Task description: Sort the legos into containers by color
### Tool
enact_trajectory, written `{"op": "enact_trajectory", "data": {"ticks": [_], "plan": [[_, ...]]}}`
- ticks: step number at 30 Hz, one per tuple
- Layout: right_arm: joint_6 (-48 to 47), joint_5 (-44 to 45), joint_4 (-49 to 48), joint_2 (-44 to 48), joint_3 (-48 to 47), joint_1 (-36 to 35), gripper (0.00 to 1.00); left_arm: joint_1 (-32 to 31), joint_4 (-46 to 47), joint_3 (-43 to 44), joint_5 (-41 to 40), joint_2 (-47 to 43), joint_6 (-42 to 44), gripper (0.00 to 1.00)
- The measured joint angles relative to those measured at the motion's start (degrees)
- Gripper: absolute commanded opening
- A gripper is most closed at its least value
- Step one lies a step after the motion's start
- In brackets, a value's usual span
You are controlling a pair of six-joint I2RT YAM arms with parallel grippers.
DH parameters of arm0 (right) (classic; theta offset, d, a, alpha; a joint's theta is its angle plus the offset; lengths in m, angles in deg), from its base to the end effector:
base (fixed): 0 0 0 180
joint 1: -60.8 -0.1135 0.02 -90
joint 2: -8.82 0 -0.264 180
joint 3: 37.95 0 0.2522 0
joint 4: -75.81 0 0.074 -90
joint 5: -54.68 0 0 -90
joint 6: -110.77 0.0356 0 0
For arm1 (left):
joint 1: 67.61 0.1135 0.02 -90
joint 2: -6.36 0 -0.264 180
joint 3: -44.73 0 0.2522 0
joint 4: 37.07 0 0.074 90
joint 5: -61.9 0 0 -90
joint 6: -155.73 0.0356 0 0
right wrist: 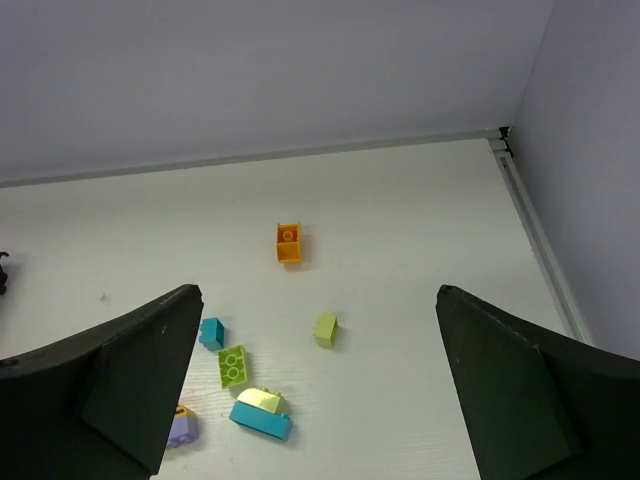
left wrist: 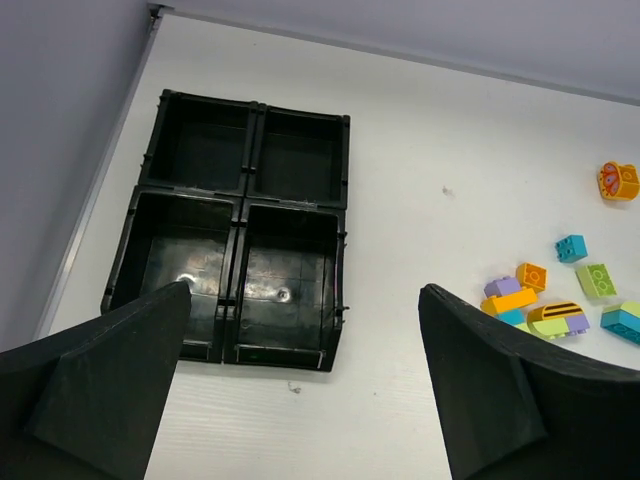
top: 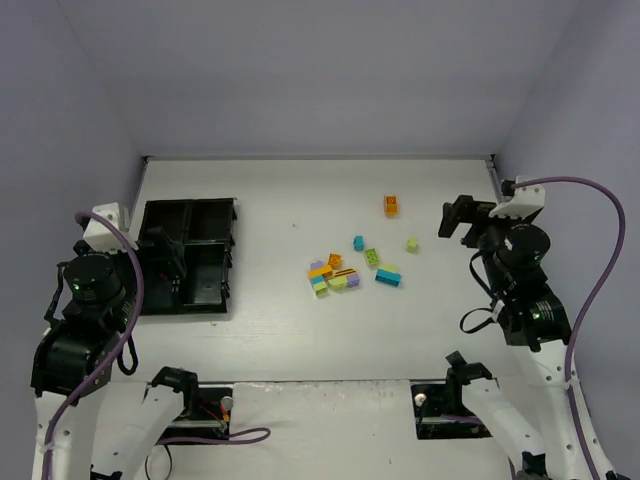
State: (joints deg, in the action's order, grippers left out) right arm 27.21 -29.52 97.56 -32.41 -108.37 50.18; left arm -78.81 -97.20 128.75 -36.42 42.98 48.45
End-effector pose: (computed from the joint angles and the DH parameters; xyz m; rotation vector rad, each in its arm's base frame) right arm 0.1482 0.0241 0.4247 0.0306 1.4435 0.1713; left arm 0.0847 -0.0115 0.4326 -0.1992 1.7852 -0.2262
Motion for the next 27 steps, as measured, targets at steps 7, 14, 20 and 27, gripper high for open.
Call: {"op": "enact_trajectory", "data": {"ticks": [7,14,20,27], "plan": [[3.2,2.5,-0.3,-1.9,1.0,-0.3,1.0,0.0,0.0,0.2,4.4,4.8,-3.1,0.89],[8.3,7.0,1.5,-8.5,1.4,-0.3,1.0,-5.7,5.1,0.7,7.8,20.2,-13.0,0.89],[11.5,7.5,5.7,-14.8,1.4,-0.3,1.0,-20.4,8.6,6.6,4.7,39.1,-19.9,0.89],[15.9,5.6,7.2,-16.6,1.4,-0.3,1.0,-30.3,10.2,23.2,-0.9,61.6,-26.6,0.88]]}}
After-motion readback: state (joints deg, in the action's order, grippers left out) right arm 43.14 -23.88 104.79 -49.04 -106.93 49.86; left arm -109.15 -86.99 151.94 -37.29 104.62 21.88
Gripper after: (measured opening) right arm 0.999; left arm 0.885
